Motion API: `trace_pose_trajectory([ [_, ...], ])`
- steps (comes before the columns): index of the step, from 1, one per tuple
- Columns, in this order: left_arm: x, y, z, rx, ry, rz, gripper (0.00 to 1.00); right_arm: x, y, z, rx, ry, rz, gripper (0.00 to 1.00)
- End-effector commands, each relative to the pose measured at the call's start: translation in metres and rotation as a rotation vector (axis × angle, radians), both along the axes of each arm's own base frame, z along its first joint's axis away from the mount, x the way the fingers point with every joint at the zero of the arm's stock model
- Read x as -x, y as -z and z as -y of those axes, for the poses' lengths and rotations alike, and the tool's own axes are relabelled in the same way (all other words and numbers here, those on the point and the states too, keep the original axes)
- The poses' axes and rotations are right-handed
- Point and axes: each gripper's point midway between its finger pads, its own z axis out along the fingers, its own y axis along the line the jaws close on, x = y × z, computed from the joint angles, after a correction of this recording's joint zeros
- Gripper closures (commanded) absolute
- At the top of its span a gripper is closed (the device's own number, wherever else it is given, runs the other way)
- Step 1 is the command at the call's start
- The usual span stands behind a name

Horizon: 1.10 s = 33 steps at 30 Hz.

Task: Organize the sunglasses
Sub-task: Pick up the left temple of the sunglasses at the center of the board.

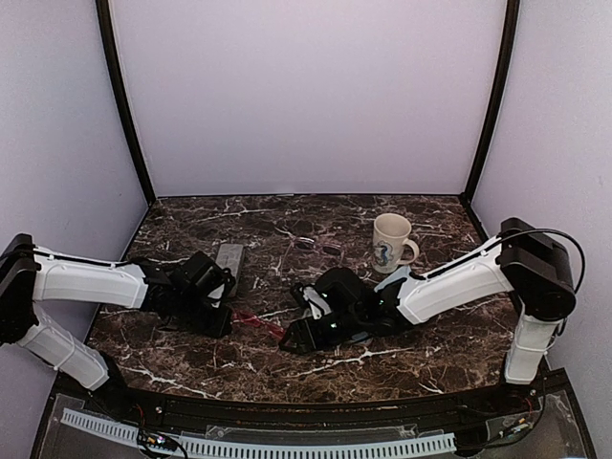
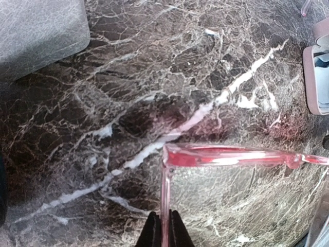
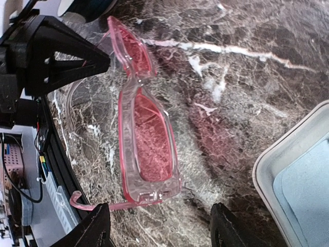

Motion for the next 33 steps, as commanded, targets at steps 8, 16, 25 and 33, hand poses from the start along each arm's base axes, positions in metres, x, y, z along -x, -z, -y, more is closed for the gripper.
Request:
trace_pose_trajectory([
  [8, 0.012, -0.022, 0.011, -0.016, 0.11, -0.104, 1.0, 0.019, -0.069, 0.009, -0.01, -0.24, 0.331, 0.31],
  [16, 0.027, -0.023, 0.029, -0.003, 0.242, -0.241, 1.0, 0.041, -0.085, 0.029, 0.184, -0.436, 0.664, 0.27],
  [25, 0.027, -0.034, 0.047, 0.036, 0.3, -0.284, 1.0, 0.062, -0.104, 0.02, 0.229, -0.558, 0.912, 0.26],
  [33, 0.035, -0.036, 0.057, 0.063, 0.335, -0.314, 1.0, 0.073, -0.104, 0.004, 0.317, -0.649, 1.033, 0.26],
])
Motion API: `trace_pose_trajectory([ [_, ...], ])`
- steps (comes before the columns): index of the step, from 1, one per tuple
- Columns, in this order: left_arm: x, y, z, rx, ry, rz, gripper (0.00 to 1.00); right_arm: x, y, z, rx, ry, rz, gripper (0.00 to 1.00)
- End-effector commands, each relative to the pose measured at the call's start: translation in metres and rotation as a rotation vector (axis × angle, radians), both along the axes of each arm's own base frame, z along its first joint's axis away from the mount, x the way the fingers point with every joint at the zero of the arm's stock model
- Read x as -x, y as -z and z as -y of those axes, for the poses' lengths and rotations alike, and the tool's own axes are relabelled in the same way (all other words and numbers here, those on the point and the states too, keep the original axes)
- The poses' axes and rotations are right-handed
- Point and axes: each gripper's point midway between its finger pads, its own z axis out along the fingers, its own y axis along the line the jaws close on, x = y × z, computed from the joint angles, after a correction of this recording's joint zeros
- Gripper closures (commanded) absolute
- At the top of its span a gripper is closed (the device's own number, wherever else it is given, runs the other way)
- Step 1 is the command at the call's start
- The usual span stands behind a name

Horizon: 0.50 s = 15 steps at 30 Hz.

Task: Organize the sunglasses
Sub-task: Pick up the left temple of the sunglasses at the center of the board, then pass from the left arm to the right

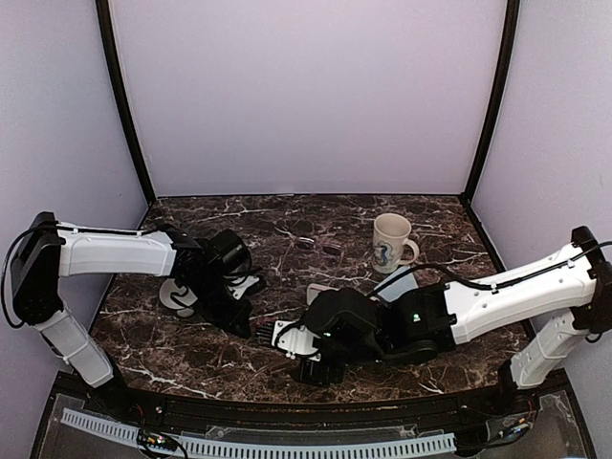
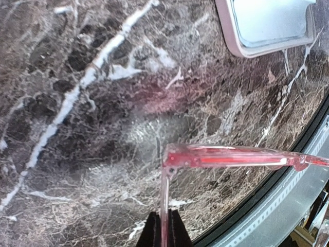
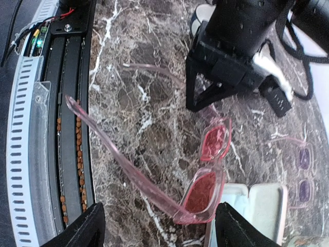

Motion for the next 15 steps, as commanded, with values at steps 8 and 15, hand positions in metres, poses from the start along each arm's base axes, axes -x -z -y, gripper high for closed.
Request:
trace_pose_trajectory([
  [8, 0.014, -0.009, 0.014, 0.037, 0.064, -0.059, 1.0, 0.012, 0.009, -0.021, 0.137, -0.071, 0.177, 0.27],
  [15, 0.02, -0.012, 0.02, 0.05, 0.083, -0.071, 1.0, 0.013, 0.013, -0.023, 0.163, -0.065, 0.224, 0.33],
])
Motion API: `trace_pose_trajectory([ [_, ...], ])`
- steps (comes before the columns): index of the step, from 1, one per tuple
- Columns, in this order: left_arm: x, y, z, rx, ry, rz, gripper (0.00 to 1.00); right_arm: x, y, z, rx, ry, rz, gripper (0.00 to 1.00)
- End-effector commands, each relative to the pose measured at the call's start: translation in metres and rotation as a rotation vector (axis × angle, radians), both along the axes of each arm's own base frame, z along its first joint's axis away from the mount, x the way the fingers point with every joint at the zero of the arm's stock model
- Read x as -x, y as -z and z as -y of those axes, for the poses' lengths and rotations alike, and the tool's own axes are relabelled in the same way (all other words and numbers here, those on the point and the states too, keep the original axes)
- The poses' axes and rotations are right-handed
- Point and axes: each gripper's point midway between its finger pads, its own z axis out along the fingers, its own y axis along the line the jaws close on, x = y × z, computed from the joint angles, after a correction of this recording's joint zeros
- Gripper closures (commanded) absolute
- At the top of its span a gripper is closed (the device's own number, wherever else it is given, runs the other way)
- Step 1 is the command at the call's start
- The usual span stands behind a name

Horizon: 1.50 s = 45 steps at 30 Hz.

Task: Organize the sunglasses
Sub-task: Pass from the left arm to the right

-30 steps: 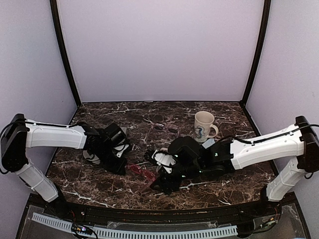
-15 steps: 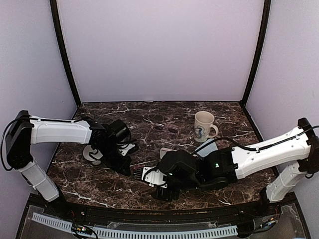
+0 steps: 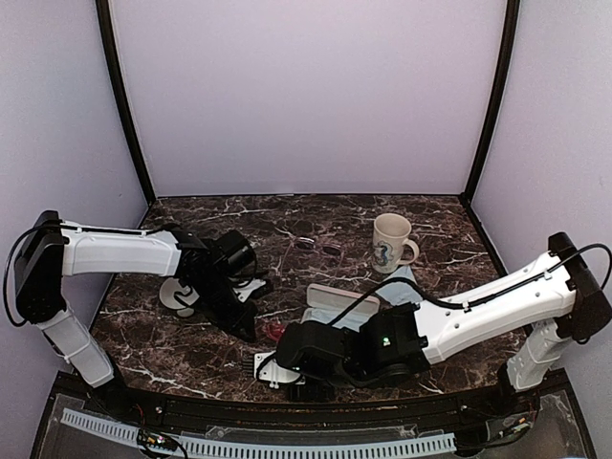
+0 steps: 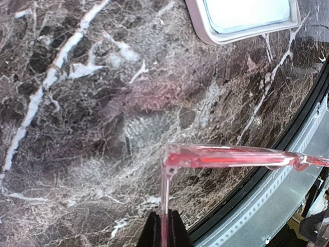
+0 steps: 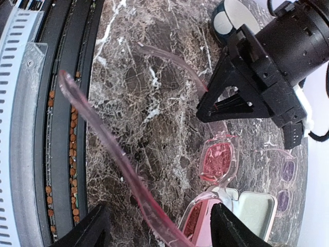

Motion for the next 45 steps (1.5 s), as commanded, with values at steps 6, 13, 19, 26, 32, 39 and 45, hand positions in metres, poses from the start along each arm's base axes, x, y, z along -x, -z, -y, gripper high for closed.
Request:
trace_pose_trajectory([
  [6, 0.011, -0.005, 0.008, 0.017, 0.046, -0.031, 1.0, -0.006, -0.004, -0.008, 0.027, 0.029, 0.122, 0.45],
  [13, 0.015, 0.0, 0.008, 0.01, 0.059, -0.052, 1.0, -0.008, -0.001, -0.005, 0.066, 0.046, 0.186, 0.52],
  [19, 0.015, 0.005, 0.009, 0.007, 0.063, -0.059, 1.0, -0.005, -0.003, -0.004, 0.067, 0.046, 0.216, 0.6],
  [26, 0.016, 0.007, 0.009, 0.009, 0.063, -0.069, 1.0, -0.003, -0.003, -0.003, 0.072, 0.05, 0.228, 0.7],
  [32, 0.017, 0.008, 0.011, 0.015, 0.064, -0.075, 1.0, -0.003, -0.003, -0.002, 0.071, 0.055, 0.239, 0.78],
  [39, 0.018, 0.009, 0.018, 0.06, 0.063, -0.091, 0.83, -0.001, -0.004, 0.0, 0.059, 0.053, 0.227, 0.9],
  [45, 0.013, 0.001, 0.025, 0.119, 0.046, -0.076, 0.68, 0.0, -0.003, 0.004, 0.042, 0.065, 0.21, 0.96],
])
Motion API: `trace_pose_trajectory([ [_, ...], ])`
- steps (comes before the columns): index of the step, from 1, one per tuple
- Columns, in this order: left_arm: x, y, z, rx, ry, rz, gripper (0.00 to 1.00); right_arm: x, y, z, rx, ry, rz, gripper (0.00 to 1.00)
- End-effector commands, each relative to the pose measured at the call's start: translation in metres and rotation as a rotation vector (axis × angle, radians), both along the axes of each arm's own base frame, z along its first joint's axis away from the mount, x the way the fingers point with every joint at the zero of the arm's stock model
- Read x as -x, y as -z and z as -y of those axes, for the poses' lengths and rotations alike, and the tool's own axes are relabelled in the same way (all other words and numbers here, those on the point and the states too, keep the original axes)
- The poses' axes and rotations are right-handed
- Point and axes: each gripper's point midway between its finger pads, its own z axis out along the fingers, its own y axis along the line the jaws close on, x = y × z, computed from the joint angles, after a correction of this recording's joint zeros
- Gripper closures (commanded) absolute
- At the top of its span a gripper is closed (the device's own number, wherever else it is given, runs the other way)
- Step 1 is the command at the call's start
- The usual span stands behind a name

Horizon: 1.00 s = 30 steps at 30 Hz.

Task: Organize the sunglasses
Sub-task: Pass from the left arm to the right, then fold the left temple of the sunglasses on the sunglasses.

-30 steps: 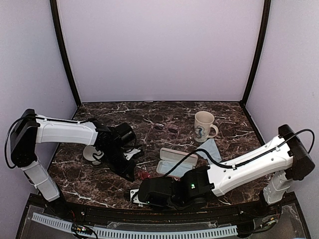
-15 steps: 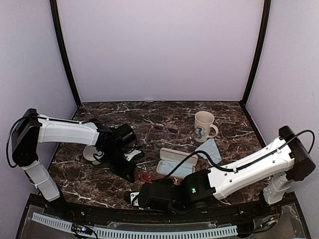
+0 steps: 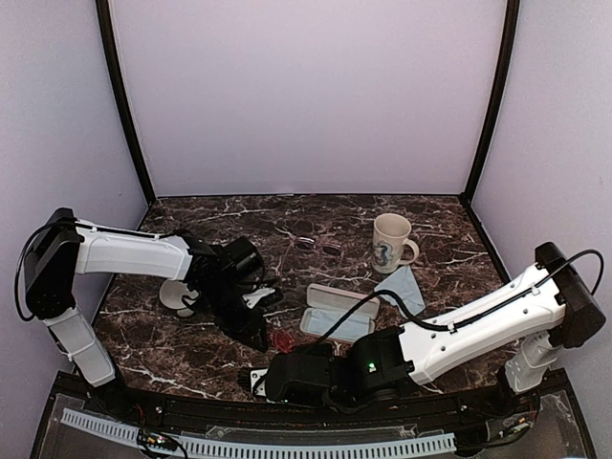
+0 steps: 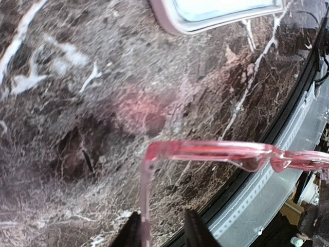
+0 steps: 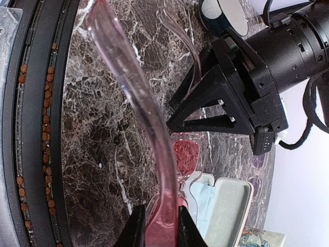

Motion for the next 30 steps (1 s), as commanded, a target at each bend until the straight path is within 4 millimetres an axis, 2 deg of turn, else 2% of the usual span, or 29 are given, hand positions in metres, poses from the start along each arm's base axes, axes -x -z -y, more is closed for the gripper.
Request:
trace_pose_trajectory([
  [1, -0.003, -0.01, 0.007, 0.071, -0.014, 0.007, 0.65, 0.003, -0.009, 0.0, -0.067, 0.016, -0.014, 0.96],
  [4, -0.013, -0.022, 0.012, 0.12, -0.034, 0.045, 0.54, 0.005, -0.01, 0.002, -0.086, 0.019, -0.035, 0.97],
  [7, -0.026, -0.042, 0.018, 0.187, -0.05, 0.127, 0.44, 0.004, -0.011, 0.005, -0.121, 0.029, -0.067, 0.99],
  [9, -0.035, -0.056, 0.02, 0.225, -0.072, 0.19, 0.4, 0.002, -0.019, 0.005, -0.175, 0.037, -0.105, 0.99],
  [10, -0.04, -0.062, 0.02, 0.241, -0.087, 0.222, 0.38, 0.0, -0.015, 0.012, -0.18, 0.046, -0.123, 1.0],
  [12, -0.047, -0.072, 0.017, 0.271, -0.119, 0.28, 0.37, -0.005, -0.022, 0.016, -0.242, 0.058, -0.17, 1.0],
  [15, -0.06, -0.088, 0.009, 0.332, -0.192, 0.376, 0.37, -0.011, -0.046, 0.025, -0.357, 0.067, -0.231, 1.0],
  [18, -0.07, -0.106, -0.004, 0.394, -0.287, 0.458, 0.39, -0.018, -0.07, 0.036, -0.465, 0.077, -0.284, 1.0],
  [21, -0.079, -0.122, -0.016, 0.445, -0.379, 0.527, 0.4, -0.027, -0.086, 0.047, -0.543, 0.098, -0.317, 1.0],
  [24, -0.084, -0.124, -0.022, 0.459, -0.448, 0.547, 0.4, -0.032, -0.1, 0.054, -0.605, 0.106, -0.349, 1.0],
  [30, -0.085, -0.126, -0.009, 0.51, -0.447, 0.509, 0.42, -0.041, -0.116, 0.062, -0.69, 0.114, -0.391, 1.0],
])
